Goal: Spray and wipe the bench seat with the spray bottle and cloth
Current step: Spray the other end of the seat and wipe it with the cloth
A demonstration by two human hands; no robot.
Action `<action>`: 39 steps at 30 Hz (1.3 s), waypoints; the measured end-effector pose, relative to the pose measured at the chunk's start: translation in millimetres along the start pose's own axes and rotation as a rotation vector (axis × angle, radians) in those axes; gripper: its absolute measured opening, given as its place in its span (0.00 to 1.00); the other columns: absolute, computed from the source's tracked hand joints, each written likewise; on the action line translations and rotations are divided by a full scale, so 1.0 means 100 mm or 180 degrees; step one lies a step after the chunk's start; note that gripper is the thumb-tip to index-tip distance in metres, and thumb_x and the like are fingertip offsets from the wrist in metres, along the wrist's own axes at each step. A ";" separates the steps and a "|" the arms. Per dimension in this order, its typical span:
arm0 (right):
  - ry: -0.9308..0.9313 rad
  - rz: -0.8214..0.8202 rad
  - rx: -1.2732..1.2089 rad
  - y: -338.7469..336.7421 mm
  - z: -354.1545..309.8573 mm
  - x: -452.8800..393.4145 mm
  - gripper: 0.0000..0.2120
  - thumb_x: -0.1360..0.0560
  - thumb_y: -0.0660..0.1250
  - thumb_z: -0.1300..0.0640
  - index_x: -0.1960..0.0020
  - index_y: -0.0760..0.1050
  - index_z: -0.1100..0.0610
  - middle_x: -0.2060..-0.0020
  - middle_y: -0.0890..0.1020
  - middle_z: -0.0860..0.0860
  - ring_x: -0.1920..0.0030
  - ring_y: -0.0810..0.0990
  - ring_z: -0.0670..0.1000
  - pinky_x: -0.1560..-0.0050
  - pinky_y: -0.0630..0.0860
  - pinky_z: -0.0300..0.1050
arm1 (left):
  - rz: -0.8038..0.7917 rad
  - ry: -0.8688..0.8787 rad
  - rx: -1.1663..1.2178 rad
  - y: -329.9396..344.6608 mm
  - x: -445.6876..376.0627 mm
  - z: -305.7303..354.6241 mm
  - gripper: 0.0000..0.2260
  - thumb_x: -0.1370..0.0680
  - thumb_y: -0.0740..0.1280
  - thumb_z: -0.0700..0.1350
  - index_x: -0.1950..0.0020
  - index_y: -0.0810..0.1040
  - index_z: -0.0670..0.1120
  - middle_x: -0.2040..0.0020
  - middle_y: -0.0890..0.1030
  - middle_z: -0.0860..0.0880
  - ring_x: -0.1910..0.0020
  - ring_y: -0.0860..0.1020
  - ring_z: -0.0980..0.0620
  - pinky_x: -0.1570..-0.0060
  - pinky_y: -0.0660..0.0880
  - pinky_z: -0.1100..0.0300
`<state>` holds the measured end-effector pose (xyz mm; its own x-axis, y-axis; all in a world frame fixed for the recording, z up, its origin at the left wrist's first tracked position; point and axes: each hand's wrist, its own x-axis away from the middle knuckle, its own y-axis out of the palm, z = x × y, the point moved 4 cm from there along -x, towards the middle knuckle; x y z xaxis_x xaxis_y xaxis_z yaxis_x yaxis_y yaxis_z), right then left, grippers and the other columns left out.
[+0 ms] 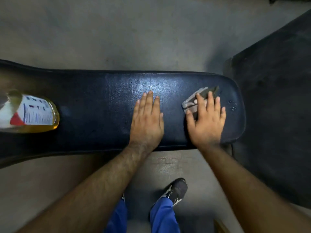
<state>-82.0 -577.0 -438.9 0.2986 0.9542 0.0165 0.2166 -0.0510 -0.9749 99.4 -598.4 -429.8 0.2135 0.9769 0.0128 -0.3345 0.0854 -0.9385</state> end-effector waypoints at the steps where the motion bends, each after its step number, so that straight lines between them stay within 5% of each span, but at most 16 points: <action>1: 0.0104 0.0063 -0.0026 0.01 -0.10 0.16 0.30 0.23 0.57 0.41 0.23 0.67 0.51 0.22 0.64 0.57 0.21 0.60 0.62 0.23 0.55 0.65 | -0.0042 -0.0071 0.0044 -0.01 0.01 0.00 0.24 0.20 0.57 0.46 0.25 0.65 0.40 0.23 0.63 0.39 0.23 0.59 0.41 0.23 0.52 0.47; 5: -0.1959 -0.0410 0.0080 -0.05 0.02 0.73 0.30 0.23 0.61 0.42 0.23 0.68 0.49 0.22 0.64 0.55 0.21 0.60 0.60 0.23 0.56 0.62 | -0.0110 -0.0029 0.0163 -0.05 -0.06 0.13 0.23 0.21 0.59 0.42 0.26 0.66 0.39 0.24 0.64 0.38 0.23 0.60 0.41 0.23 0.53 0.47; 6: -0.2075 -0.0397 0.0183 -0.09 0.22 0.61 0.30 0.24 0.61 0.41 0.24 0.69 0.50 0.22 0.65 0.55 0.21 0.62 0.60 0.23 0.56 0.62 | -0.0109 0.0061 0.0176 -0.05 -0.07 0.19 0.23 0.22 0.59 0.42 0.26 0.67 0.39 0.24 0.64 0.38 0.23 0.60 0.41 0.23 0.53 0.47; 10: 0.0060 0.0175 0.0044 -0.08 0.58 0.27 0.29 0.22 0.58 0.41 0.24 0.68 0.48 0.22 0.65 0.56 0.21 0.60 0.61 0.23 0.53 0.62 | -0.0197 0.0205 0.0169 -0.02 -0.19 0.34 0.21 0.21 0.59 0.41 0.27 0.68 0.41 0.23 0.63 0.39 0.23 0.59 0.41 0.22 0.52 0.48; 15: -0.1750 -0.0211 0.0087 -0.15 0.63 0.41 0.28 0.24 0.60 0.41 0.25 0.70 0.48 0.23 0.67 0.55 0.22 0.63 0.60 0.24 0.56 0.64 | -0.0247 0.0232 0.0277 0.13 -0.56 0.62 0.21 0.19 0.58 0.44 0.27 0.67 0.42 0.23 0.62 0.39 0.22 0.57 0.42 0.22 0.50 0.49; 19: -0.0011 0.0029 -0.0236 -0.14 0.96 -0.04 0.28 0.24 0.59 0.41 0.25 0.69 0.46 0.22 0.66 0.54 0.21 0.60 0.61 0.24 0.53 0.63 | -0.0136 0.0131 -0.0176 0.33 -0.68 0.67 0.24 0.19 0.56 0.49 0.24 0.64 0.43 0.21 0.60 0.41 0.21 0.56 0.42 0.22 0.49 0.48; 23: -0.1792 -0.0366 -0.0013 -0.20 0.92 0.11 0.28 0.23 0.60 0.42 0.24 0.69 0.47 0.22 0.66 0.54 0.21 0.61 0.60 0.24 0.55 0.66 | -0.0129 0.0150 -0.0368 0.35 -0.66 0.72 0.25 0.19 0.54 0.50 0.23 0.63 0.43 0.22 0.60 0.40 0.22 0.57 0.42 0.23 0.51 0.47; 27: -0.0211 -0.0333 -0.0389 -0.20 1.13 -0.49 0.28 0.23 0.58 0.40 0.24 0.67 0.45 0.21 0.63 0.54 0.21 0.58 0.60 0.24 0.56 0.66 | -0.0119 0.0110 -0.0472 0.37 -0.67 0.72 0.25 0.20 0.54 0.50 0.23 0.64 0.43 0.22 0.62 0.40 0.22 0.58 0.42 0.23 0.51 0.47; 31: -0.1397 -0.0467 -0.0116 -0.17 0.89 -0.62 0.28 0.22 0.56 0.40 0.24 0.67 0.44 0.21 0.64 0.54 0.20 0.58 0.59 0.23 0.54 0.65 | -0.0110 0.0128 -0.0540 0.36 -0.68 0.74 0.25 0.20 0.55 0.50 0.23 0.64 0.43 0.22 0.62 0.40 0.22 0.58 0.42 0.23 0.50 0.48; 35: 0.0530 -0.0268 -0.0639 -0.14 0.94 -1.16 0.30 0.25 0.52 0.38 0.26 0.70 0.45 0.24 0.68 0.53 0.25 0.66 0.59 0.29 0.66 0.62 | -0.0098 0.0143 -0.0623 0.36 -0.67 0.74 0.25 0.19 0.54 0.50 0.24 0.64 0.43 0.22 0.62 0.40 0.22 0.58 0.42 0.23 0.51 0.47; 36: 0.0598 -0.0273 -0.0565 -0.16 0.90 -1.17 0.29 0.24 0.53 0.38 0.26 0.70 0.45 0.24 0.68 0.52 0.26 0.67 0.59 0.31 0.67 0.61 | -0.0081 0.0148 -0.0632 0.36 -0.68 0.74 0.25 0.19 0.54 0.50 0.24 0.64 0.42 0.22 0.62 0.40 0.22 0.58 0.42 0.23 0.51 0.47; 39: -0.0482 -0.0608 -0.0567 -0.19 1.10 -1.18 0.27 0.22 0.56 0.39 0.25 0.67 0.44 0.24 0.68 0.52 0.26 0.67 0.59 0.31 0.68 0.59 | -0.0043 0.0166 -0.0646 0.35 -0.68 0.76 0.25 0.19 0.54 0.50 0.24 0.65 0.42 0.23 0.62 0.40 0.22 0.59 0.42 0.23 0.52 0.46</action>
<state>-222.9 -656.2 -447.0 0.0977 0.9839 0.1494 0.4192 0.0955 -0.9029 3.5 -646.5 -437.7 0.2656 0.9640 0.0130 -0.1406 0.0521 -0.9887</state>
